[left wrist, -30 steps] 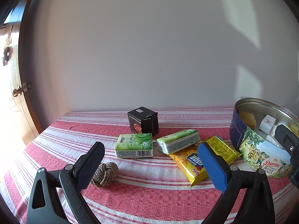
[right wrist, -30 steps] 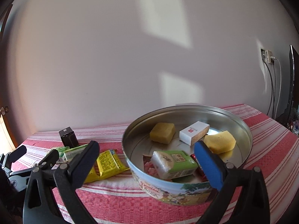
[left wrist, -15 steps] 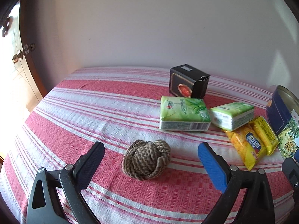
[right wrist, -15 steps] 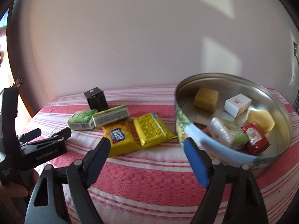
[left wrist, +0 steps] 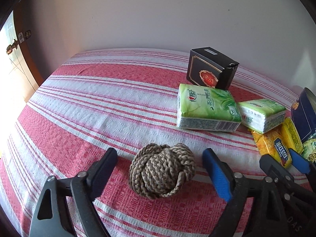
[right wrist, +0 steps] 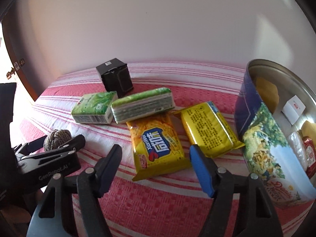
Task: Organize objects
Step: 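Grasp the rope knot ball with the left gripper while the right grasps the yellow snack pack, then carry the rope ball and yellow snack pack over the tin and release both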
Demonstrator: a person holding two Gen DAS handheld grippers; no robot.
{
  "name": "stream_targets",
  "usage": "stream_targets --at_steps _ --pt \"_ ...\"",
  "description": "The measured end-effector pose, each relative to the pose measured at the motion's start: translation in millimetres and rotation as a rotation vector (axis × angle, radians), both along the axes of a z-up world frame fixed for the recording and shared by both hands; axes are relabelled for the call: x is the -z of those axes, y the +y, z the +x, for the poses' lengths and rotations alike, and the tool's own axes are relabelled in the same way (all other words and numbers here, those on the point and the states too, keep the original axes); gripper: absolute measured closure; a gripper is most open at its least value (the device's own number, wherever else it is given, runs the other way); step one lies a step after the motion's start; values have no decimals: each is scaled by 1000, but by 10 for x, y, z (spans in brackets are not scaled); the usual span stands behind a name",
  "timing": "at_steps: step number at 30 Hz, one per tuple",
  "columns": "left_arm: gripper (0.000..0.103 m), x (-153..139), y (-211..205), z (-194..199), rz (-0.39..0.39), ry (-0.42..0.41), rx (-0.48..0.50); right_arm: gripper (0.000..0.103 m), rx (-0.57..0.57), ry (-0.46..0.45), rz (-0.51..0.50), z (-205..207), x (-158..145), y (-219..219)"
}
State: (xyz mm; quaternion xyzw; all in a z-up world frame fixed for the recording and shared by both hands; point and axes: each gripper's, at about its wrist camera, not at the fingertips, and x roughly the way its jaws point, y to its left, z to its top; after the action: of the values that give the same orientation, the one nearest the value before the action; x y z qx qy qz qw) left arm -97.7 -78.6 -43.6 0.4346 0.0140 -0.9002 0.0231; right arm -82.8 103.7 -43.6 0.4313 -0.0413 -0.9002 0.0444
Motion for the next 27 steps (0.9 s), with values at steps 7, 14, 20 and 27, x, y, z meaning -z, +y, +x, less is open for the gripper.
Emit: stream_targets --at_steps 7,14,20,27 --pt "54 -42 -92 -23 67 33 28 52 -22 5 65 -81 17 -145" --pt "54 -269 -119 168 180 181 76 53 -87 43 -44 146 -33 -78" --pt "54 -405 -37 319 160 317 112 53 -147 143 -117 493 -236 -32" --pt "54 -484 -39 413 193 395 139 53 -97 293 -97 642 -501 158"
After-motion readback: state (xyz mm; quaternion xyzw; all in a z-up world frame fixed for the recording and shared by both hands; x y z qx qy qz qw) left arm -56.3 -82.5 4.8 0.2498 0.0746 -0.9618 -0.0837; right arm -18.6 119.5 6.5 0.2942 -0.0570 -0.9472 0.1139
